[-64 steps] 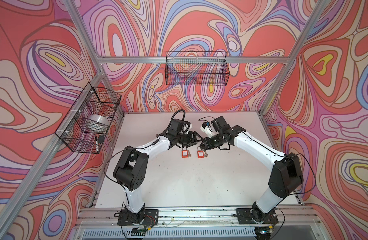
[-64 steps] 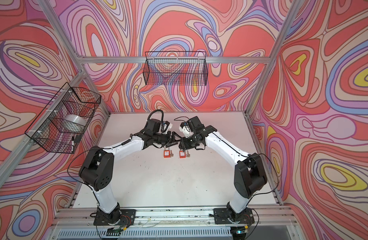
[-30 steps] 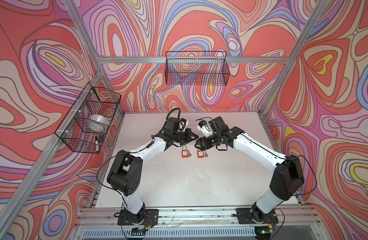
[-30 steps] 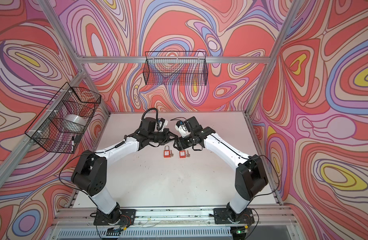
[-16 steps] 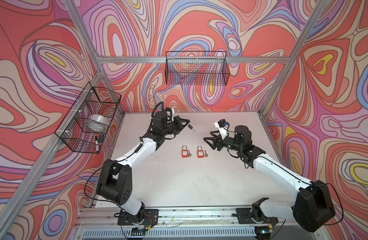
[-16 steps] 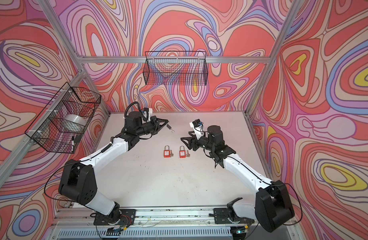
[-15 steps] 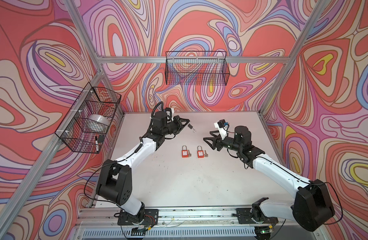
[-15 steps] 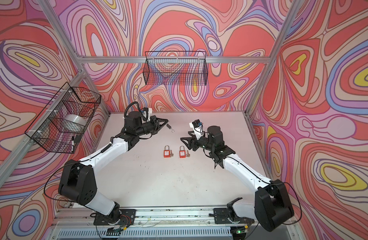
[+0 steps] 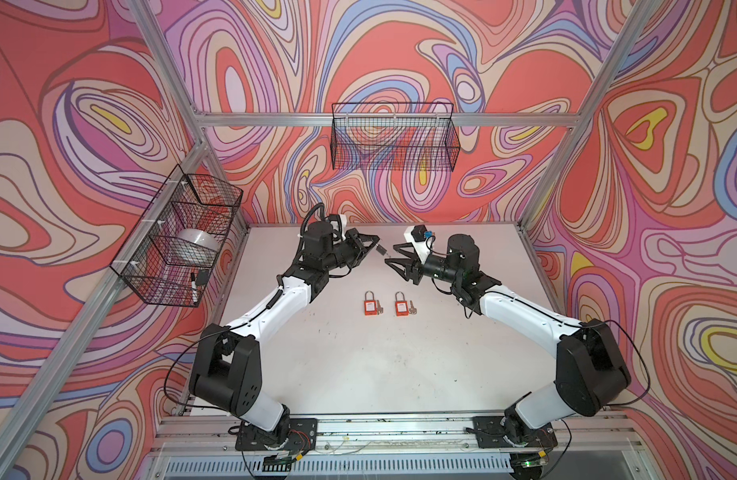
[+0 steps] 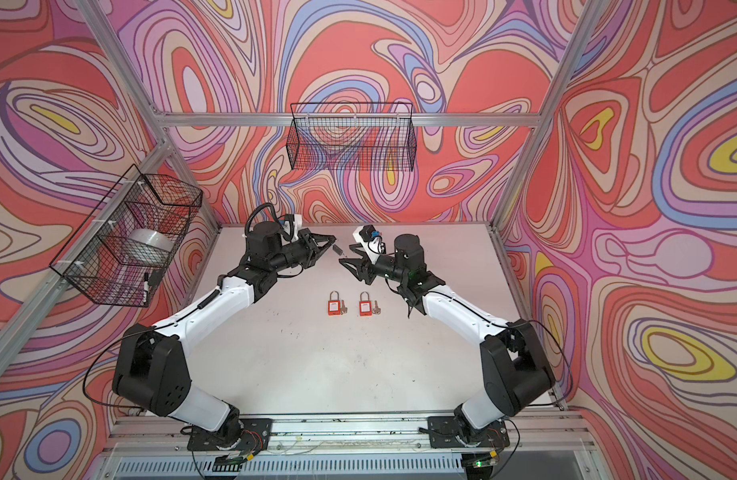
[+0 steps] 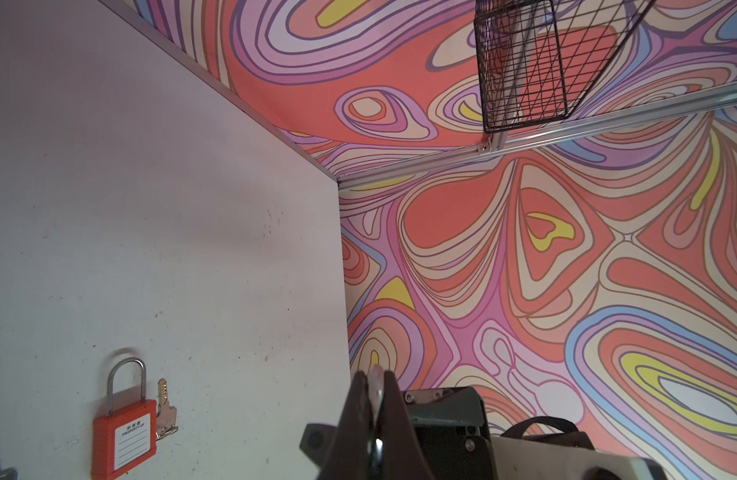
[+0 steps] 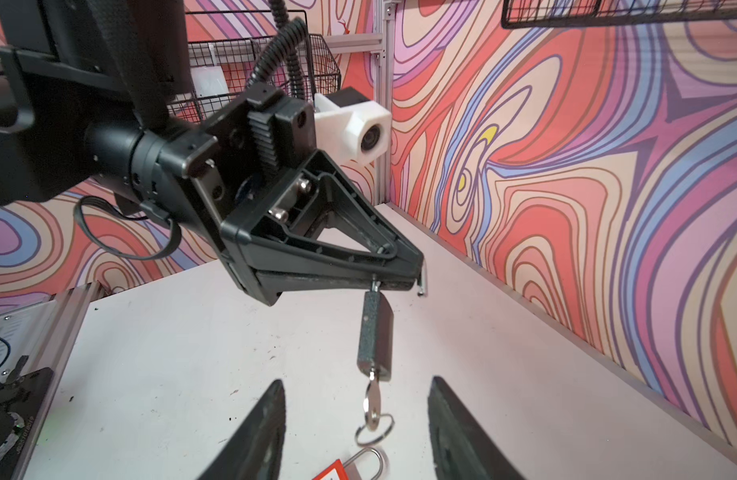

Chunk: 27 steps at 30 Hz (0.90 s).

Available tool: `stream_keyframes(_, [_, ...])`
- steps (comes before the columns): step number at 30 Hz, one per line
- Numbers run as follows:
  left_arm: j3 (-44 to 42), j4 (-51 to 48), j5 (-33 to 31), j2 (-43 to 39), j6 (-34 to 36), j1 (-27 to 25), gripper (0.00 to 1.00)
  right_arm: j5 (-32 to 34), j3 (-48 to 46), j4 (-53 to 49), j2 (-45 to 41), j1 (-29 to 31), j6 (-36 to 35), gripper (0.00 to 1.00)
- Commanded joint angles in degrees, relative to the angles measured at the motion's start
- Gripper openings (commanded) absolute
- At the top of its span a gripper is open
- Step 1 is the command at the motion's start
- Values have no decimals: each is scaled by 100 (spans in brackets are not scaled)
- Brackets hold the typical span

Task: Lock with the key

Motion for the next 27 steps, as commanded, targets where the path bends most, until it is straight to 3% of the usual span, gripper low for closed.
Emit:
stream_keyframes(1, [-23, 205, 0, -201, -63, 20, 0, -148, 219, 36, 204, 69, -58, 47])
stream_keyframes(15, [-132, 152, 16, -297, -23, 20, 0, -158, 558, 117, 613, 110, 53, 31])
stream_keyframes(20, [-181, 40, -7, -369, 82, 19, 0, -219, 629, -17, 647, 108, 43, 11])
stream_keyframes(21, [-172, -10, -19, -384, 118, 17, 7, -227, 629, -64, 634, 106, 32, 7])
stream_keyframes(23, [-131, -194, -41, -426, 269, 29, 33, -247, 629, -209, 566, 111, -48, 1])
stream_keyframes(27, [-4, -725, -164, -591, 687, 88, 41, -237, 595, -488, 383, 97, -212, 0])
